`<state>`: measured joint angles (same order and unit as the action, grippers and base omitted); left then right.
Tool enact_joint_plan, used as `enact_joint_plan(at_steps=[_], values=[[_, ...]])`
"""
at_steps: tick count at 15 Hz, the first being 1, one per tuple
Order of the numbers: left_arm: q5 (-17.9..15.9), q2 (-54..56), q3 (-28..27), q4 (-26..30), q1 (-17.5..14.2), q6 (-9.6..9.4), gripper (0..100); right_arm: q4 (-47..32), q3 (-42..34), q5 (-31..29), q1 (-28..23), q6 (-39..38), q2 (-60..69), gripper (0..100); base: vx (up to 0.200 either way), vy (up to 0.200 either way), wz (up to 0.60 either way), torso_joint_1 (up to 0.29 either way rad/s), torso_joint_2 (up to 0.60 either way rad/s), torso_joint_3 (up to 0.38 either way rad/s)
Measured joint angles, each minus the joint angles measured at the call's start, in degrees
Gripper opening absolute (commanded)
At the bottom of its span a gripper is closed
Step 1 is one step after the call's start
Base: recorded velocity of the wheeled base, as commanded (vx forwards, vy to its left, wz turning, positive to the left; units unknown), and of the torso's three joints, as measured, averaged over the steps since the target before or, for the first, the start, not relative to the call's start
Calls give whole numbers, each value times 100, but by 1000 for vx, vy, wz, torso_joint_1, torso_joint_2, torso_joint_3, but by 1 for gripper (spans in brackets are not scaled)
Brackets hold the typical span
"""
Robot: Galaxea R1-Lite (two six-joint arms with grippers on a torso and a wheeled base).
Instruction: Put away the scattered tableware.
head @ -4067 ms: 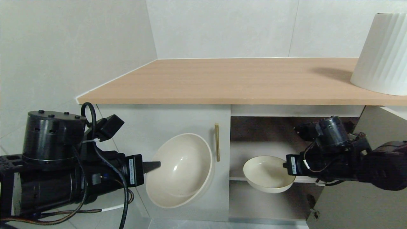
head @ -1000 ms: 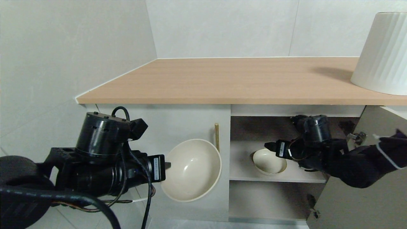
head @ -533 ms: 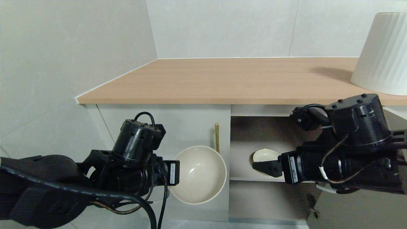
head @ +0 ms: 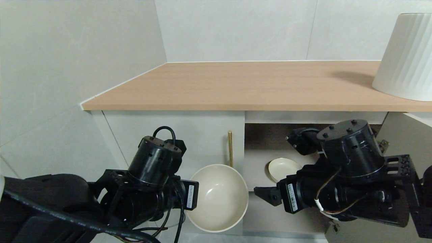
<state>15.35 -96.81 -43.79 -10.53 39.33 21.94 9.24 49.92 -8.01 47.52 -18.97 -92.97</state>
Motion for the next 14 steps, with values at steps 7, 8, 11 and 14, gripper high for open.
enact_joint_plan(at_steps=[7, 8, 11, 14], values=[[2, 56, 44, -16, 267, -2, 0, 280, -43, -211, 250, -54, -466, 100, 0, 0, 0, 0, 0, 0], [0, 61, 66, -30, 286, -5, 0, 472, -41, -302, 254, -54, -541, 100, 0, 0, 0, 0, 0, 0], [2, 83, 96, -99, 325, -7, 0, 584, -61, -439, 256, -55, -701, 100, 0, 0, 0, 0, 0, 0], [0, 100, 107, -95, 336, -9, 0, 595, -63, -447, 258, -55, -753, 0, 0, 0, 0, 0, 0, 0]])
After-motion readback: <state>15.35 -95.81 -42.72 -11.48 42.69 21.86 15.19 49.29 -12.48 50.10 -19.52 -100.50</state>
